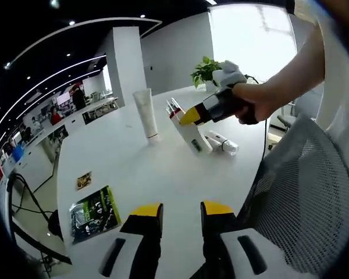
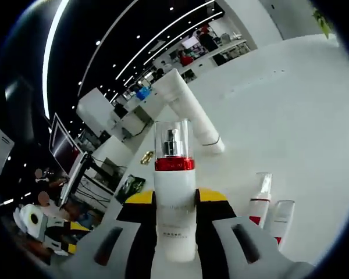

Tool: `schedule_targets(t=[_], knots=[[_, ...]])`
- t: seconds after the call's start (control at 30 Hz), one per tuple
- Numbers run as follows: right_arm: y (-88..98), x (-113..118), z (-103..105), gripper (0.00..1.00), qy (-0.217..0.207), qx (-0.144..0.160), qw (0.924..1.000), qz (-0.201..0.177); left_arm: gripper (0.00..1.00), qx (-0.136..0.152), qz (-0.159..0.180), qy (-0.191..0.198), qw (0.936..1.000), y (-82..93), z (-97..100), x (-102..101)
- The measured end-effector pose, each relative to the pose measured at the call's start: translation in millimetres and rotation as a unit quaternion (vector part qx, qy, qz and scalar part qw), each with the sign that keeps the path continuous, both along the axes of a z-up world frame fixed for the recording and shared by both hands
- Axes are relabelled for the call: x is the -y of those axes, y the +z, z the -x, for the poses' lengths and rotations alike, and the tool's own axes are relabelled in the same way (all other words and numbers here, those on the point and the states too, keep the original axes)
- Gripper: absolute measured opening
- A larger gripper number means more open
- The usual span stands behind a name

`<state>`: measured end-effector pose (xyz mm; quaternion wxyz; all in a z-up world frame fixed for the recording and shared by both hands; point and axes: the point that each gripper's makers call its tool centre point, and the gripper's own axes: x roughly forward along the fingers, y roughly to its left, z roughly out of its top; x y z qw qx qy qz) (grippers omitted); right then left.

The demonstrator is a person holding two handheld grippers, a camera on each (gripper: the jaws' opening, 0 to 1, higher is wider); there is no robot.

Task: Arrange the skincare products in the storage area until every visible bottle or jar stands upright without overlapping.

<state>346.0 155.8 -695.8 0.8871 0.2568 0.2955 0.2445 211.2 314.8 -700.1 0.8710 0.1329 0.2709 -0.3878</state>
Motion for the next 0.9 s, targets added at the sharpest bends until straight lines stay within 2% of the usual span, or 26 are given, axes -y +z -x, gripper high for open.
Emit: schedule_targets(t=[0.13,0.23,0.3,0.33,0.37,0.4,0.43,0.47,0.5,0.53,0.6,0.63,0.67,0.7,0.73,0.77,0.83,0.87,0.9], knots=[[12.6,-14.5,9.8,0.22,0.022,0.02,0.9995,-0.009,0.33,-0.013,0.023,-0.003,0.9996,2.3,1.5,4.9],[20.8,-26.8,18.9,0.22,0.044,0.035,0.9983,-0.014,0.37,-0.046,0.056,0.002,0.9974,3.4,3.0,9.6],[24.9,-32.5,22.9,0.22,0.054,0.042,0.9975,-0.017,0.38,-0.07,0.092,-0.017,0.9931,8.0,7.6,18.1],[29.1,-37.5,26.5,0.22,0.061,0.046,0.9968,-0.024,0.38,-0.099,0.113,-0.009,0.9886,9.9,9.8,19.6],[31.6,-40.4,28.4,0.22,0.065,0.049,0.9963,-0.026,0.38,-0.095,0.123,-0.019,0.9877,12.4,7.8,21.1],[33.9,-43.5,30.0,0.22,0.07,0.051,0.9957,-0.03,0.38,-0.103,0.137,-0.024,0.9849,14.2,7.8,23.7],[37.2,-48.0,32.0,0.22,0.076,0.055,0.9949,-0.035,0.4,-0.135,0.16,-0.003,0.9779,15.8,6.6,25.8],[40.9,-52.2,33.7,0.22,0.08,0.059,0.9943,-0.038,0.45,-0.131,0.176,0.009,0.9755,19.0,-1.9,28.7],[43.4,-55.1,34.6,0.22,0.085,0.062,0.9936,-0.04,0.52,-0.138,0.191,0.022,0.9716,19.9,-6.1,31.3],[46.3,-58.5,35.4,0.22,0.088,0.065,0.9931,-0.042,0.64,-0.155,0.219,0.048,0.9621,21.2,-12.4,35.2],[53.4,-65.0,38.2,0.22,0.098,0.072,0.9914,-0.05,0.78,-0.168,0.259,0.068,0.9487,25.1,-19.0,40.9],[54.7,-66.2,39.0,0.22,0.099,0.073,0.991,-0.051,0.79,-0.172,0.28,0.074,0.9417,28.7,-20.9,44.2],[59.3,-70.4,42.0,0.22,0.105,0.076,0.9902,-0.052,0.8,-0.173,0.311,0.087,0.9304,34.2,-25.2,47.3],[62.5,-73.7,44.6,0.22,0.113,0.081,0.989,-0.05,0.79,-0.171,0.329,0.096,0.9239,37.5,-27.8,48.7],[65.2,-76.7,47.1,0.22,0.121,0.084,0.9878,-0.049,0.79,-0.166,0.338,0.107,0.9203,39.0,-30.4,48.6],[68.9,-81.2,50.5,0.22,0.128,0.087,0.9868,-0.047,0.79,-0.163,0.342,0.113,0.9186,39.5,-30.9,50.2],[75.3,-89.8,57.6,0.22,0.148,0.094,0.9835,-0.044,0.79,-0.162,0.336,0.099,0.9224,37.0,-26.0,57.0],[77.4,-93.0,59.8,0.22,0.154,0.098,0.9822,-0.042,0.79,-0.163,0.315,0.078,0.9318,31.7,-20.1,61.5],[79.8,-98.0,63.6,0.22,0.167,0.104,0.9798,-0.036,0.79,-0.162,0.305,0.068,0.9361,29.1,-17.4,64.0]])
